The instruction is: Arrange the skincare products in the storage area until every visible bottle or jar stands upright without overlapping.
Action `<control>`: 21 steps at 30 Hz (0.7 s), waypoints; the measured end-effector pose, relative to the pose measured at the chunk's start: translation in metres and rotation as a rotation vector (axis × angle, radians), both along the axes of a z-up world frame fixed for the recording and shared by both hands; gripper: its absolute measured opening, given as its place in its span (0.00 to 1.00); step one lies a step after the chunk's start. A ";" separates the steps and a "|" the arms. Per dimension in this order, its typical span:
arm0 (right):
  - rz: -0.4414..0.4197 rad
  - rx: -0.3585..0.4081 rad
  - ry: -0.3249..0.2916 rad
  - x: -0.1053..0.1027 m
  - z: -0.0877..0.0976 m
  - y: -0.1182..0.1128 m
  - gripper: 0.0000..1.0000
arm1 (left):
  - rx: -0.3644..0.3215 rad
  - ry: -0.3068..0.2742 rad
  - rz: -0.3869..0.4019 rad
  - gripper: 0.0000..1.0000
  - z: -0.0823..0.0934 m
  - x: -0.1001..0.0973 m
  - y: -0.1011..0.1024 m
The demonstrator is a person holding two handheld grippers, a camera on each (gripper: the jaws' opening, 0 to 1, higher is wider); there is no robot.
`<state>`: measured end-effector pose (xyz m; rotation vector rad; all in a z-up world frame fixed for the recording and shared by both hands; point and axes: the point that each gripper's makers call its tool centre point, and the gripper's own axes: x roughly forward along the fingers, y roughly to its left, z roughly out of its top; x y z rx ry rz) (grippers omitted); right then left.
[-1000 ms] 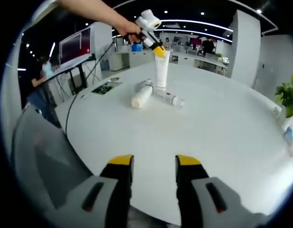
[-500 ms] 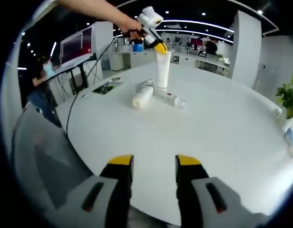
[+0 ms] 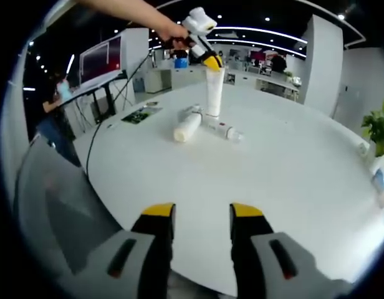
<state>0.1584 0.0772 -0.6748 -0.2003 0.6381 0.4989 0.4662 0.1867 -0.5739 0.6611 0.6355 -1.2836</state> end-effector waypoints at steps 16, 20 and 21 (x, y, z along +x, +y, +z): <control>0.016 0.009 -0.011 -0.001 0.003 0.004 0.36 | -0.624 -0.163 0.490 0.22 0.108 0.026 0.031; 0.021 0.011 -0.014 -0.001 0.004 0.005 0.36 | -0.720 -0.152 0.622 0.21 0.110 0.023 0.059; 0.022 0.012 -0.016 -0.001 0.004 0.005 0.36 | -0.734 -0.134 0.652 0.21 0.107 0.021 0.065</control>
